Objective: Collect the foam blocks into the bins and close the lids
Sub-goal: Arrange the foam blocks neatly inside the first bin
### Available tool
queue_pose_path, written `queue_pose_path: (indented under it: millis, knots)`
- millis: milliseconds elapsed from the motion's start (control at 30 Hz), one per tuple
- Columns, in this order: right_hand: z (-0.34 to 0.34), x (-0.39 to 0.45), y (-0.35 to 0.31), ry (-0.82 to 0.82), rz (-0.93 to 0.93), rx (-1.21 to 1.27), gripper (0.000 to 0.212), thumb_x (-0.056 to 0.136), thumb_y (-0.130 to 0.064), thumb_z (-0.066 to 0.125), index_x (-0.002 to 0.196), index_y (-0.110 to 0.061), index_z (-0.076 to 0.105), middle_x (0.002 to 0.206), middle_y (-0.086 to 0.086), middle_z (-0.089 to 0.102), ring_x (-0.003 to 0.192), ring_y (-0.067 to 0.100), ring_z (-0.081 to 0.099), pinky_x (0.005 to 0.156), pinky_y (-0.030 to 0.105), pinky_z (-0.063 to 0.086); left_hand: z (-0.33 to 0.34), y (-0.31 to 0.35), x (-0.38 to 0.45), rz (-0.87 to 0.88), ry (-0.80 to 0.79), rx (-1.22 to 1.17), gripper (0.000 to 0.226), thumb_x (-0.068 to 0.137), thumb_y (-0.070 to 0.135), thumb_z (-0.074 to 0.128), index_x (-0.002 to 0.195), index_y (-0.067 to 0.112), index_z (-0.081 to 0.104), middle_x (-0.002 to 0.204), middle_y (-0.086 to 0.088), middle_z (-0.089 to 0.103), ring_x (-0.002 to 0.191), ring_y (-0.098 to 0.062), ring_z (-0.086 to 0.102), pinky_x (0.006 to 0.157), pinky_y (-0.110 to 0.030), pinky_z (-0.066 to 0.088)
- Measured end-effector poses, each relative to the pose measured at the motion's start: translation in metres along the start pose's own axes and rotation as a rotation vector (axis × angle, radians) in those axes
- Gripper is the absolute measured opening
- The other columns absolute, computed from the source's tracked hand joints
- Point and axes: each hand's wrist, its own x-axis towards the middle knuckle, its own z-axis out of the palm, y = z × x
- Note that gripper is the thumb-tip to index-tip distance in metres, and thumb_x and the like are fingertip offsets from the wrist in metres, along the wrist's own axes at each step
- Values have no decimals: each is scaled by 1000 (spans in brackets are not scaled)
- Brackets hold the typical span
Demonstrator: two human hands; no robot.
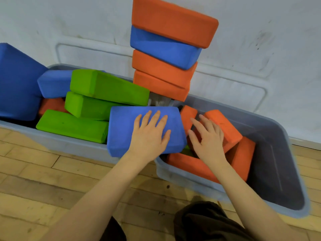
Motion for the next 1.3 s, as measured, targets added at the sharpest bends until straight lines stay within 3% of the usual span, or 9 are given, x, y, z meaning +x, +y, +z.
queue_pose_path:
  millis: [133, 200, 300, 533, 867, 1000, 1100, 1200, 1300]
  knots:
    - [-10, 5, 60, -103, 318, -163, 58, 91, -48, 48, 143, -26, 36, 155, 6, 23, 140, 38, 20, 109, 55, 15, 25, 49, 41, 90, -87, -83, 51, 83, 37, 35, 114, 12, 67, 117, -11, 65, 108, -33, 60, 92, -52, 43]
    - [-13, 11, 90, -222, 421, -212, 68, 91, -54, 44, 149, -27, 20, 159, 4, 9, 143, 37, 8, 112, 56, 9, 38, 72, 60, 112, -167, -118, 50, 89, 38, 35, 129, 15, 56, 134, -11, 53, 124, -31, 48, 102, -51, 32]
    - [-18, 18, 119, -310, 426, -197, 77, 87, -65, 40, 149, -26, 17, 155, 4, 22, 139, 32, 25, 110, 57, 17, 67, 98, 86, 150, -300, -66, 54, 97, 39, 34, 148, 23, 23, 155, -7, 20, 140, -27, 20, 110, -44, 12]
    - [-23, 0, 124, -275, 330, 205, 81, 80, -53, 62, 148, -35, 21, 134, 0, 41, 120, 20, 49, 97, 40, 44, 102, 113, 102, 142, -477, -47, 55, 99, 43, 29, 150, 28, 11, 157, -11, 6, 136, -34, 27, 109, -45, 17]
    - [-108, 12, 48, 22, 93, -20, 77, 79, -49, 67, 144, -33, 29, 146, -12, 36, 134, 12, 32, 84, 30, 39, 9, 95, 106, 121, -130, -639, 72, 87, 54, 48, 147, 40, 11, 139, -7, 22, 102, -30, 55, 93, -42, 46]
    - [-125, 11, 4, 170, 7, 20, 77, 72, -42, 76, 139, -27, 43, 140, -6, 46, 129, 19, 42, 88, 37, 47, -45, 75, 93, 106, -4, -739, 66, 85, 50, 58, 142, 42, 25, 137, 1, 30, 61, -12, 53, 81, -42, 51]
    - [-126, 9, -27, 229, -126, -8, 73, 68, -49, 64, 135, -27, 46, 131, -3, 53, 121, 20, 47, 79, 38, 52, -72, 50, 72, 62, 66, -747, 66, 78, 59, 53, 137, 43, 29, 132, 4, 36, 89, -23, 58, 89, -38, 48]
    - [-121, 7, -58, 227, -236, -27, 72, 65, -53, 58, 132, -27, 47, 128, -2, 56, 115, 17, 46, 71, 36, 53, -89, 19, 50, 52, 165, -785, 68, 75, 55, 58, 135, 30, 39, 126, 2, 39, 109, 1, 43, 91, -9, 34]
    - [-106, 7, -88, 195, -372, -43, 72, 66, -52, 63, 131, -25, 45, 125, 3, 58, 109, 26, 54, 73, 41, 56, -101, -18, 28, 26, 230, -766, 64, 73, 48, 62, 128, 19, 46, 125, -2, 37, 112, 17, 32, 95, -1, 25]
